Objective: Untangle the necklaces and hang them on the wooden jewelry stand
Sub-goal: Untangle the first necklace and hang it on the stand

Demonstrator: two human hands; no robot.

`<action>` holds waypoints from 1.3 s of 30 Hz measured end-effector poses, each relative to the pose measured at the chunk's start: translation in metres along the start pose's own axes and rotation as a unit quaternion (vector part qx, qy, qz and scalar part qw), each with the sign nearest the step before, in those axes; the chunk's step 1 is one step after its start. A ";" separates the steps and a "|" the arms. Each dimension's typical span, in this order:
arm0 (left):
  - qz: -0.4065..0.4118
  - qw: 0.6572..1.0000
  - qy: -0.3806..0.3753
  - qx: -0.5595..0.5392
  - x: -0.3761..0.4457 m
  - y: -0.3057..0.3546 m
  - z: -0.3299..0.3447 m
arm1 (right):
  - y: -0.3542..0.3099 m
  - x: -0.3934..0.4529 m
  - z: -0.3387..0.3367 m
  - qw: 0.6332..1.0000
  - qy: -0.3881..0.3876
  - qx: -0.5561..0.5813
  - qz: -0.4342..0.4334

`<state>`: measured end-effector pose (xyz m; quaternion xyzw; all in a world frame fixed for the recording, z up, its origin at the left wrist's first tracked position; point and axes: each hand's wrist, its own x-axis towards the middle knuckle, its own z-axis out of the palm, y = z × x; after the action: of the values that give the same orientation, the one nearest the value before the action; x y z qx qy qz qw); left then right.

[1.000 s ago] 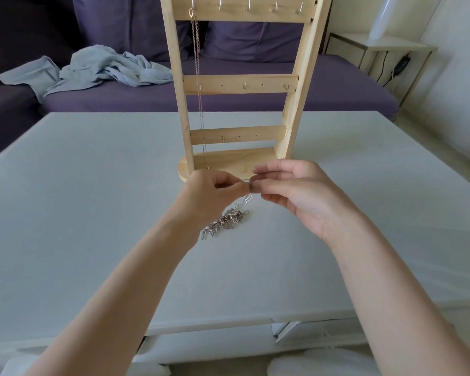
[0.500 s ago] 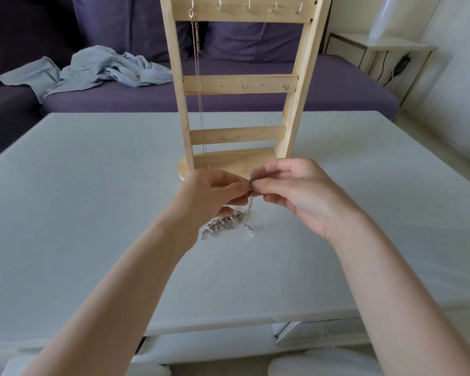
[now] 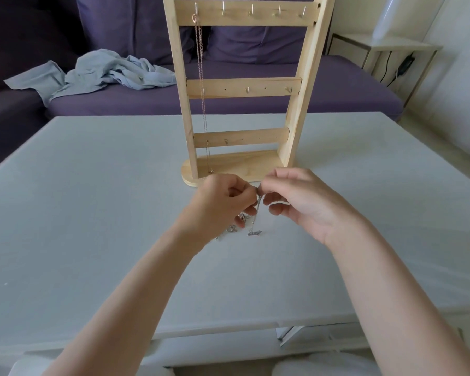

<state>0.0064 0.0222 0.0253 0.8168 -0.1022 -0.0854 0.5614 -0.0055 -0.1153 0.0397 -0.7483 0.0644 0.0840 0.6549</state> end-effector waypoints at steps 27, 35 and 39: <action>-0.106 0.954 -0.024 -0.280 -0.001 -0.002 -0.013 | 0.004 0.002 -0.001 0.999 -0.022 0.021 -0.034; -0.108 0.937 -0.045 -0.330 -0.002 0.003 -0.008 | 0.002 0.003 0.002 0.992 -0.066 0.109 -0.011; -0.103 0.961 0.003 -0.256 0.000 0.001 -0.005 | 0.003 0.002 0.004 0.994 -0.059 0.090 -0.012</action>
<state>0.0073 0.0268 0.0276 0.6522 0.0096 -0.1636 0.7401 -0.0044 -0.1121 0.0359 -0.6808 0.0237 0.1136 0.7232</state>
